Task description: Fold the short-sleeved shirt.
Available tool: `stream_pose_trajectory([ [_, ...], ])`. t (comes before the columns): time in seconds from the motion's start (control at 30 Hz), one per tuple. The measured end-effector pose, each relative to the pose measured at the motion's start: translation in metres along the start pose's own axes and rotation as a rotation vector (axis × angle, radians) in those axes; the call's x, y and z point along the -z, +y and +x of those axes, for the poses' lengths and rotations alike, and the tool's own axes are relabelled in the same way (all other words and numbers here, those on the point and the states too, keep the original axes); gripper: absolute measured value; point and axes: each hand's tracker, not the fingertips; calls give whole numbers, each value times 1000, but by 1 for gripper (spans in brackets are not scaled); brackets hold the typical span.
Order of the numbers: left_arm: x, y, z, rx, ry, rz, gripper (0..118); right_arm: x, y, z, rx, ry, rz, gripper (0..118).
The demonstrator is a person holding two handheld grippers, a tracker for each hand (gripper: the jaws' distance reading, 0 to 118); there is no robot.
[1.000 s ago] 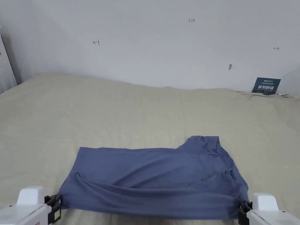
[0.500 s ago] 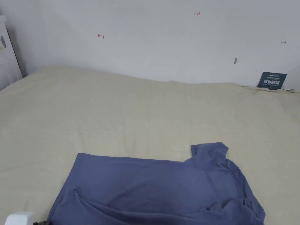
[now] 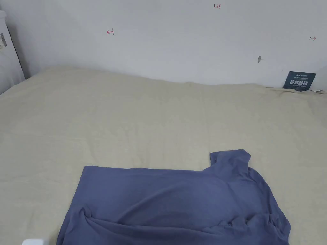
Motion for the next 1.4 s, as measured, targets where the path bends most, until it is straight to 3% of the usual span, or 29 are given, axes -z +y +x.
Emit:
stream_pose_trajectory([
  [0.03,-5,0,-2,-6,-14,19,24,-6,2,2,15,3,13,24],
  [0.17,-35,8,-2,-26,17,167,35,-31,16,4,61,44,136,27],
  [0.33,-53,22,2,22,49,352,36,-47,39,-7,74,69,294,27],
  [0.4,-56,28,9,36,61,388,32,-49,46,-14,65,70,340,23],
  [0.43,-57,31,12,46,51,403,27,-51,52,-19,67,80,356,14],
  [0.47,-57,34,15,48,56,418,16,-51,56,-22,65,89,368,1],
  [0.5,-60,37,23,50,61,430,4,-52,58,-26,66,92,383,1],
  [0.53,-60,40,26,52,57,446,0,-52,62,-31,62,96,390,1],
  [0.8,-30,78,33,39,16,458,0,-41,82,-52,66,134,408,1],
  [1.1,63,185,-2,-3,-87,289,0,-14,109,-66,71,144,382,1],
  [1.33,107,228,1,-5,-82,104,0,5,120,-71,59,155,352,1],
  [1.4,121,233,2,8,-61,44,13,10,122,-71,56,156,342,1],
])
